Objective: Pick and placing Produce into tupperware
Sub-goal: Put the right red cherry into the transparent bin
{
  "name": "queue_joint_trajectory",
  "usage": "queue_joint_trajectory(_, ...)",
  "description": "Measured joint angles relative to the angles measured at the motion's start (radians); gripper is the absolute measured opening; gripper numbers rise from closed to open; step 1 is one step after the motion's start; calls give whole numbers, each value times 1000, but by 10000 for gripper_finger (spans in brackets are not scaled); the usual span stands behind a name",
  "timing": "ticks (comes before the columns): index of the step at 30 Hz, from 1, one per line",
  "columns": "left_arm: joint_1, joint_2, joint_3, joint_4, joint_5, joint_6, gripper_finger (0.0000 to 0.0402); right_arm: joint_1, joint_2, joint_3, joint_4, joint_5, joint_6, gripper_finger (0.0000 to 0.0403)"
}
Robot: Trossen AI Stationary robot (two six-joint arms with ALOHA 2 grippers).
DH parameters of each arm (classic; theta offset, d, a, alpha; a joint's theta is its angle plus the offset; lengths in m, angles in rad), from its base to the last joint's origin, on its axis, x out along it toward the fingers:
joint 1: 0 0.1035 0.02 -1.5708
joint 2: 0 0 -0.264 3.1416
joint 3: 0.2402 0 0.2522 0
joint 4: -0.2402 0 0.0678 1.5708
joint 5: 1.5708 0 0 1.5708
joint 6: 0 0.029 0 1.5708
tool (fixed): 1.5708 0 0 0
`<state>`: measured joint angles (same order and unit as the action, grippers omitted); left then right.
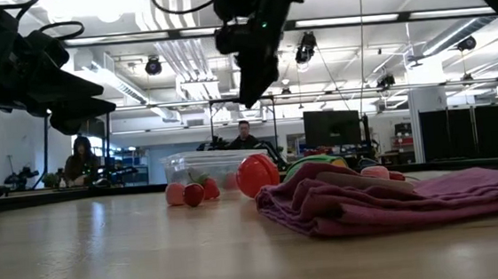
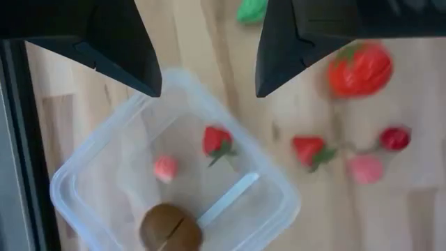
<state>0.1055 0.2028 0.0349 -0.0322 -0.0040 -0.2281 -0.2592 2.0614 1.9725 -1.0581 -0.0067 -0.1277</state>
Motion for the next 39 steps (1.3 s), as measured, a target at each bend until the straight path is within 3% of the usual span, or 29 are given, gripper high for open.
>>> queue_joint_trajectory(7, 0, -2, 0, -1, 0, 0, 224, 37, -216, -255, 126, -25, 12, 219)
queue_joint_trajectory(13, 0, 0, 0, 0, 0, 0, 224, 59, -440, -533, 235, -19, 134, 219)
queue_joint_trajectory(20, 0, -1, 0, 0, 0, 0, 224, 109, -590, -792, 296, -18, 331, 219)
queue_joint_trajectory(32, 0, 0, 0, 0, 0, 0, 224, 181, -604, -1074, 377, 8, 453, 219)
queue_joint_trajectory(39, 0, 0, 0, 0, 0, 0, 224, 221, -589, -1131, 394, -37, 452, 219)
